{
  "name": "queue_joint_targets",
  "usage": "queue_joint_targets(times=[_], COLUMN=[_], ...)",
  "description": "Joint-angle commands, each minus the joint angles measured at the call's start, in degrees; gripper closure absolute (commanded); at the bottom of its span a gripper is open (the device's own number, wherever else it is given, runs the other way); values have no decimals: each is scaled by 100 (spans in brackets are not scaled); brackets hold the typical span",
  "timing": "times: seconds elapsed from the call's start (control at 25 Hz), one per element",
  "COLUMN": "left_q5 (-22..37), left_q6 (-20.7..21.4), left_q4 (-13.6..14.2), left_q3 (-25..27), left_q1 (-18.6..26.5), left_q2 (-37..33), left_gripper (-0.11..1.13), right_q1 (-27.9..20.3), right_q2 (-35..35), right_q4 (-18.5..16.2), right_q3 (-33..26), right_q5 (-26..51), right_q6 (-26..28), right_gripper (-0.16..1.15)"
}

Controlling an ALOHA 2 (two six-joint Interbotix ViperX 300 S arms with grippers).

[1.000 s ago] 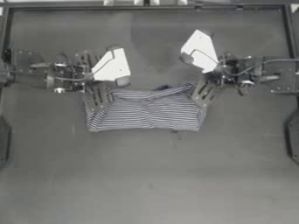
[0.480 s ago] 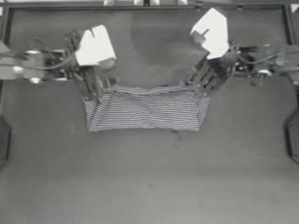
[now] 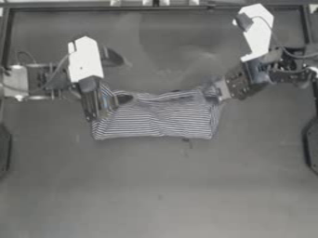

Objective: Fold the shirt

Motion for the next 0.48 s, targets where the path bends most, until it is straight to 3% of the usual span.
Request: queue_joint_targets(times=[0.04,0.48], left_q5=[-308,-729], left_q6=[0,9], left_q4=[18,211], left_q3=[-62,-229], left_q1=[0,9], left_q2=[141,765], left_gripper=[3,3], right_q1=[18,589], right_q2=[-132,-193], right_q4=[-176,-2426], right_q3=[211,729], right_q5=[176,246], right_q6=[642,3665], right_gripper=[0,0])
